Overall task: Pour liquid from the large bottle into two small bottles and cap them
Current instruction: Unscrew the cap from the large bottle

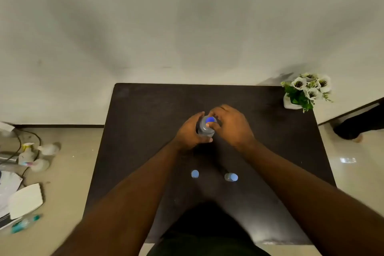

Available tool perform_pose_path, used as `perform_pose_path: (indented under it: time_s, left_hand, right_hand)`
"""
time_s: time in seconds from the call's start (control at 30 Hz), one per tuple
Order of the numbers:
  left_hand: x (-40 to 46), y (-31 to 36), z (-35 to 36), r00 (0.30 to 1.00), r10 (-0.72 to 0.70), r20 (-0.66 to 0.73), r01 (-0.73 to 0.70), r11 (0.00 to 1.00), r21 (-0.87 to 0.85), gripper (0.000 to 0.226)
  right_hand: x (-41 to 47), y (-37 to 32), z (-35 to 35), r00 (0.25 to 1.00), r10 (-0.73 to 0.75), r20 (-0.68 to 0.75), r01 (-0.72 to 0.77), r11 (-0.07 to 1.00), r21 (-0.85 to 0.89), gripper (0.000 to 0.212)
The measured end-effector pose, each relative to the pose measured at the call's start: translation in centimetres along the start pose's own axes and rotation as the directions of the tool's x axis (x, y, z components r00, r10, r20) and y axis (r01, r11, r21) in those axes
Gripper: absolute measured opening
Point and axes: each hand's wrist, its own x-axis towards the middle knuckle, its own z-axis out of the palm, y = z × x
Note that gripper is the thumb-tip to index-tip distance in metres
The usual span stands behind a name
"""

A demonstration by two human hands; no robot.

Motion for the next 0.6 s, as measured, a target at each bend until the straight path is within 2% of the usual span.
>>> perform_pose_path:
  time_s: [0.17,0.27,0.37,0.5,0.6]
  left_hand:
    - [0.6,-0.2,0.3,0.998,0.02,-0.067,-0.022,0.999,-0.042,0.092]
    - [0.8,0.2,0.3,0.998,0.032,-0.046,-0.034,0.999,-0.041,0.073]
    - [0.7,0.2,0.3,0.999,0.029,-0.039,-0.03,0.999,-0.021,0.065]
    - [0.8,0.8,-0.2,0.998,0.047,-0.028,-0.049,0.997,-0.053,0.058]
    - [0.9,3.1,-1.4,0.989,0.126,-0.079,-0.131,0.989,-0.062,0.057]
  right_hand:
    - [0.7,-0.1,1.4,0.998,0.045,0.039,-0.044,0.998,-0.036,0.033]
    - [1.0,-0.2,1.6,0.997,0.057,0.049,-0.056,0.998,-0.032,0.032]
    - [0.9,-0.2,1.6,0.998,0.051,0.046,-0.049,0.998,-0.032,0.029]
    - [0.9,-0.3,0.4,1.0,0.01,0.0,-0.01,1.0,-0.011,0.021]
    - [1.5,-0.7,-2.1,0.993,-0.059,-0.098,0.06,0.998,0.005,0.021]
